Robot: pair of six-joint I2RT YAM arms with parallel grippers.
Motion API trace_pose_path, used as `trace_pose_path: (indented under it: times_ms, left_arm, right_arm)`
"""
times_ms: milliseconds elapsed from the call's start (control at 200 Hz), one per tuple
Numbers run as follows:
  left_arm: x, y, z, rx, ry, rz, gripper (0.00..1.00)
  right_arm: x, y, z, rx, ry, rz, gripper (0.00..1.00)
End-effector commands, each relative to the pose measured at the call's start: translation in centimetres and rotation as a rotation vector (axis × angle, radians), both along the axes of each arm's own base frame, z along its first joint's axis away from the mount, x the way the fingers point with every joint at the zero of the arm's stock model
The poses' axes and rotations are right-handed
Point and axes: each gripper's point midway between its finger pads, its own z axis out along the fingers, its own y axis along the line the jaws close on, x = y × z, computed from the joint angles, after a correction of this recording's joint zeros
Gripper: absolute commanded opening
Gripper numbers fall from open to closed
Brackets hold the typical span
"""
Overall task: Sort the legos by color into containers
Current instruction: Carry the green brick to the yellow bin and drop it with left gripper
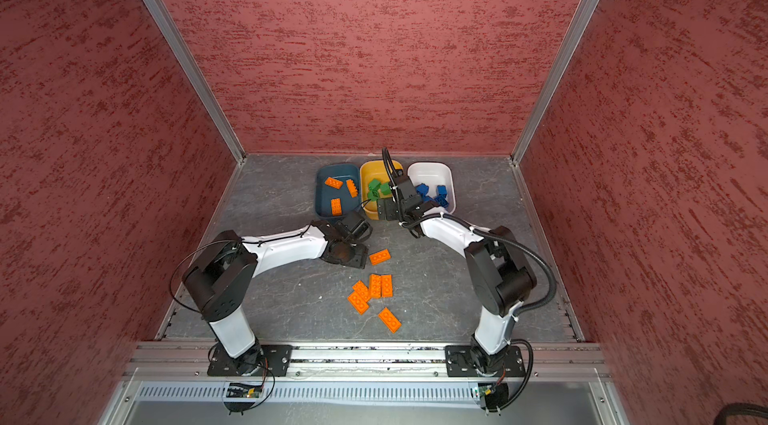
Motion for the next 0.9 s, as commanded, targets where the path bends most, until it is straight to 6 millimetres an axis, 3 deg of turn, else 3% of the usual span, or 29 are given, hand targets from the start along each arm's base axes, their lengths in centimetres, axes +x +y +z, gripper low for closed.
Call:
trace_pose_path:
  times_ms: [0, 316, 471, 561, 646, 771, 897]
  left_arm:
    - [0.8, -0.8, -0.3, 0.004, -0.029, -0.159, 0.71]
    - [-1.1, -1.3, -0.6, -0.028, 0.004, -0.314, 0.51]
    - [-1.2, -0.8, -0.6, -0.005, 0.005, -0.308, 0.35]
    - [-0.6, -0.5, 0.7, -0.01, -0.037, -0.277, 0.29]
    - [0.9, -1.0, 4.0, -0.069, -0.119, -0.238, 0.27]
    - [5.2, -2.9, 9.8, -0.192, -0.264, -0.144, 0.28]
    - [10.2, -6.6, 12.5, -0.284, -0.358, -0.083, 0.28]
  right_arm:
    - [-0.4, -2.0, 2.9, 0.021, -0.08, -0.082, 0.99]
    - [-1.4, -4.8, 4.7, -0.001, -0.154, -0.177, 0.99]
    - [-1.6, -4.5, 4.2, -0.011, -0.141, -0.147, 0.99]
    - [-2.6, -3.8, 3.1, -0.003, -0.117, -0.074, 0.99]
    - [-3.7, -3.2, 1.4, 0.008, -0.07, -0.019, 0.99]
    - [-4.6, -4.3, 0.0, 0.029, -0.029, -0.096, 0.99]
    - [-5.0, -5.5, -0.6, 0.08, -0.024, -0.198, 0.99]
